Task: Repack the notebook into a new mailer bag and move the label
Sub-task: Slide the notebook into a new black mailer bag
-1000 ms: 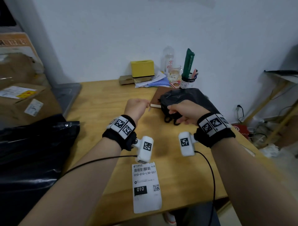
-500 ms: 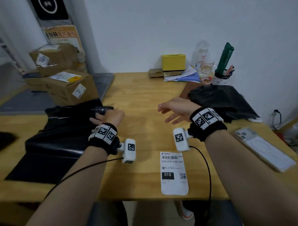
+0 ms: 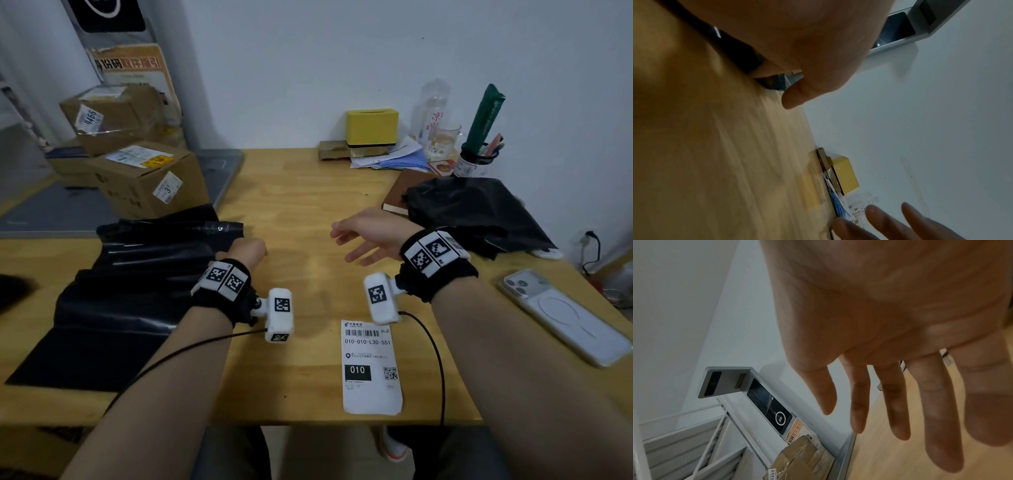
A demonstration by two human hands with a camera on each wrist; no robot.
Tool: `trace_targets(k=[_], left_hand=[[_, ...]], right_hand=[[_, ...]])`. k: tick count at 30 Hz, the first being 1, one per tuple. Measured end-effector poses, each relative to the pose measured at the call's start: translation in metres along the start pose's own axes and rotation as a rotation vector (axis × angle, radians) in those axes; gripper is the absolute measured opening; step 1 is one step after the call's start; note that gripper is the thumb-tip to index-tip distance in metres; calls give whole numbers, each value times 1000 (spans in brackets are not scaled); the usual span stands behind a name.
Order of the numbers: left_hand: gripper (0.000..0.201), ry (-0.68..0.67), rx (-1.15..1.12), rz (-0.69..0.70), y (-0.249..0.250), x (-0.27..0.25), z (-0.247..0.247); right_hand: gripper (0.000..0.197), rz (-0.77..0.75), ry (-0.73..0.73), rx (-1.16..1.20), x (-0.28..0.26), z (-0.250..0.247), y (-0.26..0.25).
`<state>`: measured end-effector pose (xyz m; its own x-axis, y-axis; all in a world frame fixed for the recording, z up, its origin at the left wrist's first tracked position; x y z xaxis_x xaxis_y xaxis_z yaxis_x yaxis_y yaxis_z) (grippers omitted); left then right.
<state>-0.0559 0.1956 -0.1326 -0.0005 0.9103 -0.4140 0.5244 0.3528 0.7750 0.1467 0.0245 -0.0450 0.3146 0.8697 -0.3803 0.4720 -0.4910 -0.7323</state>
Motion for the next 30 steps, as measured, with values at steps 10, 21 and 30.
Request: trace_targets(k=[10,21,30], left_hand=[[43,-20,-518,419,51,-79,13],[17,-441,-631,622,96,-141,59],[14,-535,-509,697,123,-157,53]], right_hand=[[25,-62,99,132,-7,-16,1],[53,-216,408,439,-14,-55,19],[58,-352,477,319,-17,-63,15]])
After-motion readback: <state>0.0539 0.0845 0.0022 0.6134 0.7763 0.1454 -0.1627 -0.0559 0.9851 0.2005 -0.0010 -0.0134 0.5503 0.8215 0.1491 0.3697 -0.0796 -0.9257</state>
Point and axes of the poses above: each hand's wrist, its own x-axis towards the middle knuckle, its own z-axis out of the palm, y = z × x, the point moved 4 cm from there along x, towards the middle knuckle, and after that the axes turned 10 degrees about -x, right-handed, at the moved point
